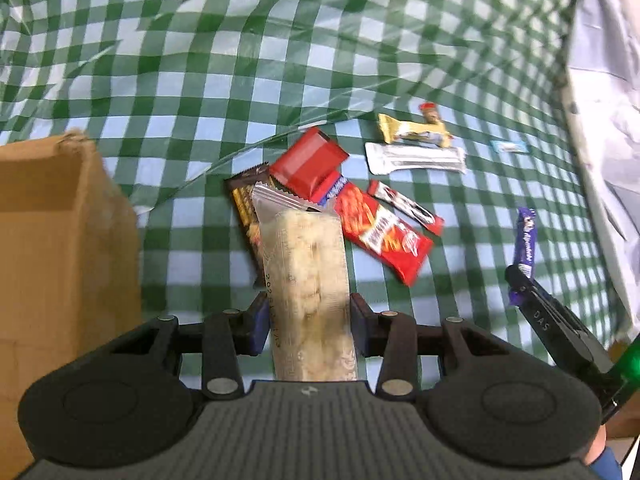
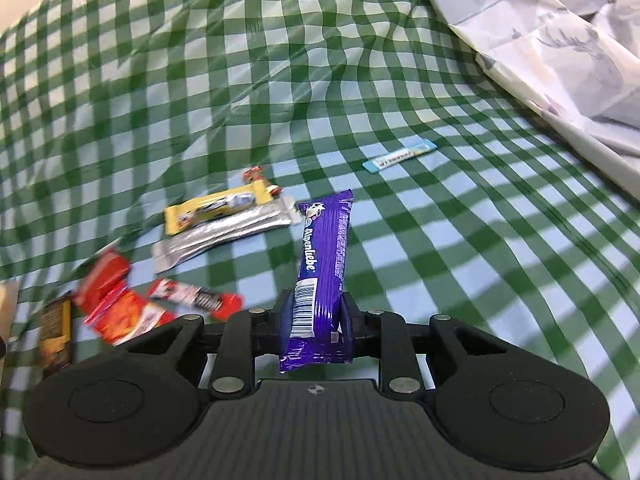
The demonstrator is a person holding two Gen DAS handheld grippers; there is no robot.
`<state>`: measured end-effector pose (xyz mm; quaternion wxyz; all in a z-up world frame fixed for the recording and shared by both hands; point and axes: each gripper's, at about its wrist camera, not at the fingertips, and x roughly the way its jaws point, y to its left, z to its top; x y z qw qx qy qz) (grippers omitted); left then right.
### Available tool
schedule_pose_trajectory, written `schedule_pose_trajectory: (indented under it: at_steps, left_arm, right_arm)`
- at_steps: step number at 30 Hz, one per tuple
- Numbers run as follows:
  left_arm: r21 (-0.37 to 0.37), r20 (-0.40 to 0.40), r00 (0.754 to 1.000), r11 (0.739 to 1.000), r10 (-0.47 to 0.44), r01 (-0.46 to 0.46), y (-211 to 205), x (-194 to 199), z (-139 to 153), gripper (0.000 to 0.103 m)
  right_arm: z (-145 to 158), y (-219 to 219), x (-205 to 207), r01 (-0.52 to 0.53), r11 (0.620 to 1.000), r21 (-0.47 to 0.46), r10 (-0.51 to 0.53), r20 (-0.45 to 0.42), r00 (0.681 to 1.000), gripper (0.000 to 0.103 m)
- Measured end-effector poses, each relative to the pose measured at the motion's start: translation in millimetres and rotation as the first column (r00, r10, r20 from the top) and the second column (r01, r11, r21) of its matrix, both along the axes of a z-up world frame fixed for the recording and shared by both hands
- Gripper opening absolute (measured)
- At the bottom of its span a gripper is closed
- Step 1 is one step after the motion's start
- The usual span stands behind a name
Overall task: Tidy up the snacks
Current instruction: 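Carry the cracker pack and purple bar over the cardboard box with both tools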
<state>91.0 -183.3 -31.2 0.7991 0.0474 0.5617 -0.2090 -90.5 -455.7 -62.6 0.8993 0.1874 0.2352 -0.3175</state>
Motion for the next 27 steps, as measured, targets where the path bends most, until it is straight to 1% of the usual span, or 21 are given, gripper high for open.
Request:
schedule_pose_trajectory:
  at_steps: [2,5,8,11,13,16,20,25,27]
  left_arm:
    - [-0.007,0.019,1.000,1.000,-0.016,0.016,14,-18,14,0.045]
    - [-0.018,0.043,0.999,0.999,-0.026,0.027,37,-43,37,0.045]
    - [-0.038,0.070,0.997,0.999,-0.028,0.031,66,-73,61,0.045]
    - [-0.047,0.122,0.992,0.999,-0.017,0.023,102,-106,86,0.045]
    - [-0.035,0.152,0.988,0.999,0.001,0.004,125,-125,97,0.045]
    - [-0.018,0.174,0.984,0.999,0.042,-0.040,168,-152,110,0.045]
    - [-0.004,0.209,0.972,0.995,0.102,-0.103,227,-179,122,0.045]
    - [0.051,0.276,0.949,0.984,0.150,-0.171,280,-212,127,0.045]
    - [0.049,0.294,0.942,0.982,0.162,-0.184,294,-223,127,0.045]
  right_arm:
    - [8,16,-16,0.001,1.000,0.024,-0.002,0.020,1.000,0.026]
    - [25,46,-39,-0.015,0.999,0.036,0.013,0.056,0.998,0.026]
    - [46,87,-58,-0.062,0.998,0.026,0.060,0.092,0.994,0.026]
    - [69,134,-75,-0.126,0.992,0.009,0.123,0.128,0.984,0.026]
    - [82,167,-85,-0.176,0.984,0.011,0.173,0.150,0.974,0.026]
    - [98,215,-96,-0.258,0.966,0.008,0.253,0.170,0.952,0.026]
    - [116,279,-110,-0.375,0.926,0.034,0.363,0.187,0.913,0.026]
    - [126,342,-119,-0.471,0.881,0.043,0.458,0.172,0.872,0.026]
    - [126,363,-121,-0.496,0.868,0.030,0.487,0.149,0.861,0.026]
